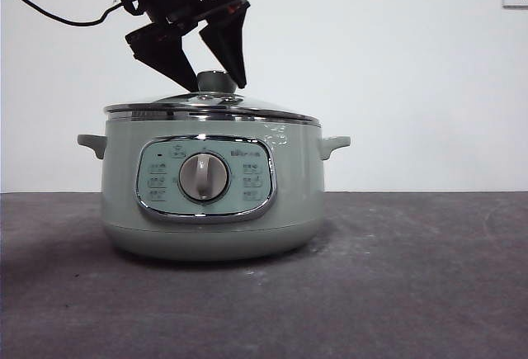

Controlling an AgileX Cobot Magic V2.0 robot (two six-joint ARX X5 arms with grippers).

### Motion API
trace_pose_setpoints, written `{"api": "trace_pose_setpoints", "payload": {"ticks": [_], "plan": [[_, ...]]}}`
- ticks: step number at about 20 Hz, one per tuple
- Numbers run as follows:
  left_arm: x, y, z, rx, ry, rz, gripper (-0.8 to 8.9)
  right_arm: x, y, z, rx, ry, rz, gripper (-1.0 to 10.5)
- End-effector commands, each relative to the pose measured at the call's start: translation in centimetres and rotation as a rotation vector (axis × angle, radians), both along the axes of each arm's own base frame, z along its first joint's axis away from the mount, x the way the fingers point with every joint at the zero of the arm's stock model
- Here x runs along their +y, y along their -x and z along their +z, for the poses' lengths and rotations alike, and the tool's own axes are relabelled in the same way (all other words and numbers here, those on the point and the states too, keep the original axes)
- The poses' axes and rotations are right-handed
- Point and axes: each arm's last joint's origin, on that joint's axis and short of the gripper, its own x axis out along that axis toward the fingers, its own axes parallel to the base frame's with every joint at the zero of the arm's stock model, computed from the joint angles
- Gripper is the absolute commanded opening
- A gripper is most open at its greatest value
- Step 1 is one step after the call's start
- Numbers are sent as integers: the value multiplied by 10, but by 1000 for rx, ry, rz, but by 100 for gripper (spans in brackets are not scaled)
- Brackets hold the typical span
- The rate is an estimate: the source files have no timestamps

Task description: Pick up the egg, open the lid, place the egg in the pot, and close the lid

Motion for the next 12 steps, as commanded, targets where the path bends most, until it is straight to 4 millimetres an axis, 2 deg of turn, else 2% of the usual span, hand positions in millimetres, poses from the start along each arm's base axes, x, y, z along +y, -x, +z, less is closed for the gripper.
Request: {"api": "trace_pose_setpoints", "payload": {"ticks": [1, 4, 7, 9, 12], "plan": [[1, 2, 1, 4, 6, 4, 504, 1, -2, -3, 35, 10, -2, 473], [6, 10, 16, -31, 24, 5, 504, 1, -1, -8, 80, 37, -2, 473], [14, 25, 39, -87, 56, 4, 504, 3, -3, -11, 116, 63, 3, 473], [23, 42, 57, -112, 70, 3, 503, 5, -3, -15, 162, 67, 55, 473], [43, 80, 81, -93, 71, -7, 503, 12, -7, -21, 253, 84, 141, 472]]}}
